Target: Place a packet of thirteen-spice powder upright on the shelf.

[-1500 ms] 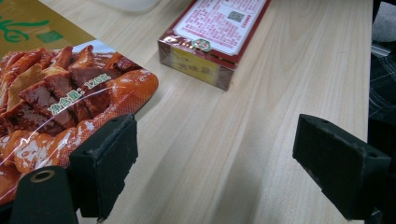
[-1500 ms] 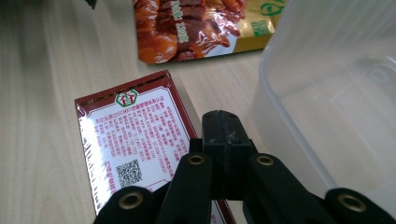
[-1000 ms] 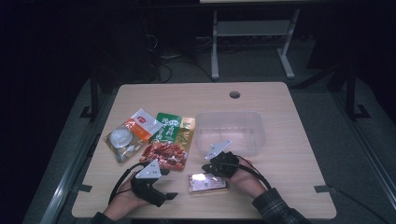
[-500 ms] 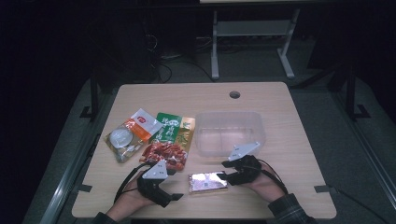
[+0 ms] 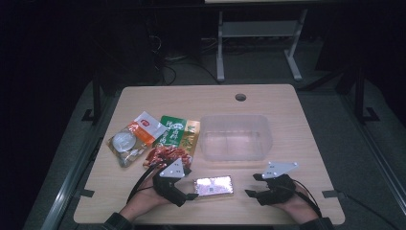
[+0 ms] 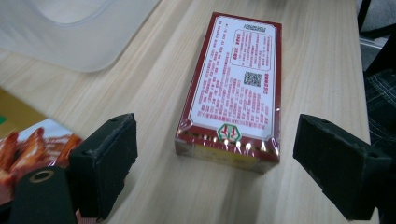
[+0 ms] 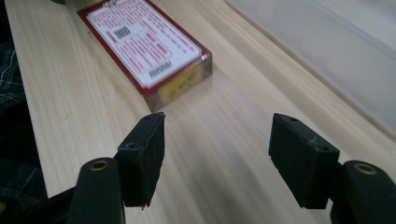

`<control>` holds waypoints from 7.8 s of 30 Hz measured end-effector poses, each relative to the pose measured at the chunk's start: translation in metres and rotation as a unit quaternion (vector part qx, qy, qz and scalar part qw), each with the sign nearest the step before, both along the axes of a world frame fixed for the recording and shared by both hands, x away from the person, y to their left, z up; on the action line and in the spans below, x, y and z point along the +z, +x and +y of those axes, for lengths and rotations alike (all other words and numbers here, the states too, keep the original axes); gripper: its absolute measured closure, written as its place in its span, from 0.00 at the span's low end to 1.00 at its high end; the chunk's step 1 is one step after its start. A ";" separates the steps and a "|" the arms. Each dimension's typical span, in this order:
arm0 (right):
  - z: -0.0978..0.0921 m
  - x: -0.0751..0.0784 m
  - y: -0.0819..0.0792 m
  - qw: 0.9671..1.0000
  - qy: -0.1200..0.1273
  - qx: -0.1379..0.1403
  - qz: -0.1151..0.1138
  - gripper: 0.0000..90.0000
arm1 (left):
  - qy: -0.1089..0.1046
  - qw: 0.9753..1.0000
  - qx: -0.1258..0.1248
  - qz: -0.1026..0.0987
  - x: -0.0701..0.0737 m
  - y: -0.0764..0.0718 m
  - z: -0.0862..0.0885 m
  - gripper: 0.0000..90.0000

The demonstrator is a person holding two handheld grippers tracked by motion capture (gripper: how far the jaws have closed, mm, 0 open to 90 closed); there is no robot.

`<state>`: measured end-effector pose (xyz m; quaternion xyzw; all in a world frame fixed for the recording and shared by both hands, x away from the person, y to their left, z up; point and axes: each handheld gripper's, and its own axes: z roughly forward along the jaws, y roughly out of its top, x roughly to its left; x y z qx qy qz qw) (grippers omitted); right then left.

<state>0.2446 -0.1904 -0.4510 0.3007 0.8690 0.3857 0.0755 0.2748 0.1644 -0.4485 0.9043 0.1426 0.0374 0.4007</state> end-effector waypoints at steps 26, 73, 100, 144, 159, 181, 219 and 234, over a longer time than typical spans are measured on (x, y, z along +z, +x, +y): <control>-0.016 0.004 -0.006 1.000 0.009 -0.018 -0.022 0.39 | 0.057 0.997 -0.052 -0.011 -0.017 0.002 -0.023 0.29; -0.010 -0.005 -0.004 0.999 -0.030 -0.028 0.000 0.35 | -0.016 0.997 -0.074 0.001 0.043 0.036 -0.045 0.36; -0.007 -0.007 -0.004 0.999 -0.044 -0.019 -0.008 0.32 | -0.018 0.996 -0.084 -0.022 0.097 0.111 -0.075 0.36; -0.012 -0.004 -0.003 0.999 -0.034 -0.026 -0.008 0.32 | 0.042 0.993 -0.111 -0.015 0.087 0.175 -0.157 0.35; -0.013 -0.004 -0.001 0.999 -0.030 -0.032 -0.008 0.32 | 0.014 0.993 -0.111 -0.026 0.098 0.176 -0.168 0.35; -0.015 -0.003 -0.001 0.999 -0.025 -0.035 -0.008 0.32 | -0.016 0.993 -0.114 -0.028 0.099 0.182 -0.205 0.35; -0.016 -0.002 0.000 0.999 -0.027 -0.026 -0.012 0.32 | -0.031 0.993 -0.110 0.001 0.074 0.184 -0.238 0.27; -0.014 -0.003 -0.001 0.999 -0.026 -0.028 -0.009 0.32 | -0.041 0.995 -0.087 0.002 0.098 0.172 -0.193 0.16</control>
